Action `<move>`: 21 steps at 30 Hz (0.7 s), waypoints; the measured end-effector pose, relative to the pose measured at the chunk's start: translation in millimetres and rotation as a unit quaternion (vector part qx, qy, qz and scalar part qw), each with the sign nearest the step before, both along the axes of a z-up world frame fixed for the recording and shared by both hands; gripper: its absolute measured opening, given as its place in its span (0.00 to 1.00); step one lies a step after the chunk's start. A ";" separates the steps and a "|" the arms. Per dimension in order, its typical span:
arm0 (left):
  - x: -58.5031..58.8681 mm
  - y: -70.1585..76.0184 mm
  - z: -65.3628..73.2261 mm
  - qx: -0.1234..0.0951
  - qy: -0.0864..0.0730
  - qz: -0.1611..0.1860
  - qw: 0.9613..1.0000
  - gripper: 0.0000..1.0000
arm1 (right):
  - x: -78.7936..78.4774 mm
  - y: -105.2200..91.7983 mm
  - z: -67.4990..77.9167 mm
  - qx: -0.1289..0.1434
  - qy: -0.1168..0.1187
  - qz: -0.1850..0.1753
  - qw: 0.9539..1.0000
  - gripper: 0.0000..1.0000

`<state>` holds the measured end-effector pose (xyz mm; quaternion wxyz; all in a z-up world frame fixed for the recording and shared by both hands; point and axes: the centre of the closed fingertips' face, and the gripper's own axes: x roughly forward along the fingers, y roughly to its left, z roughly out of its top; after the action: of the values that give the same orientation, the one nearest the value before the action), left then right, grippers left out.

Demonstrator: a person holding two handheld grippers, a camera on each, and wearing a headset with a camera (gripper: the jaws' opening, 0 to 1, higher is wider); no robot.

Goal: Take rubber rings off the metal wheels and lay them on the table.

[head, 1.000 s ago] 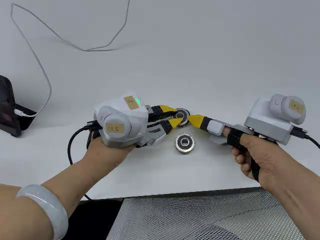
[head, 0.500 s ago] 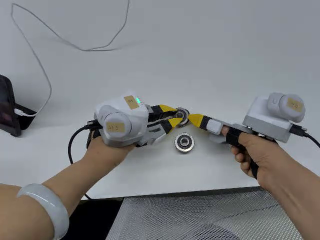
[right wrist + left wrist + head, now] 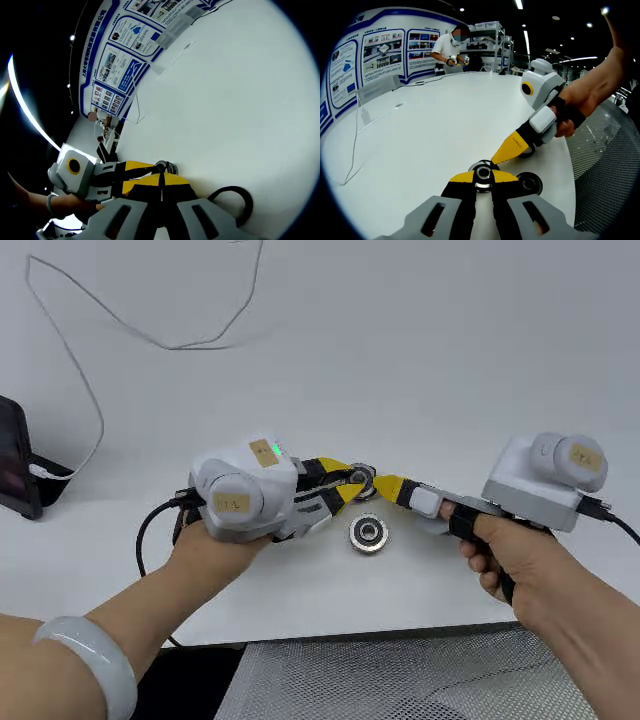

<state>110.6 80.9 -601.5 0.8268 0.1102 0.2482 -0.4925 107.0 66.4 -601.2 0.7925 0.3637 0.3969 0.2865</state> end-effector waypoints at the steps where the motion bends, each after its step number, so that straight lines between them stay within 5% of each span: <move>1: 0.0 -0.1 0.1 0.000 0.000 0.000 1.000 0.12 | 0.1 0.8 0.3 0.000 0.000 0.001 1.000 0.01; 21: 0.4 1.2 -1.4 -0.001 0.000 -0.001 1.000 0.11 | -5.5 14.9 16.5 0.033 -0.010 0.029 0.999 0.01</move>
<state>110.9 82.1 -603.0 0.8263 0.1095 0.2476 -0.4939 101.5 81.3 -584.7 0.7751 0.3753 0.3897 0.3264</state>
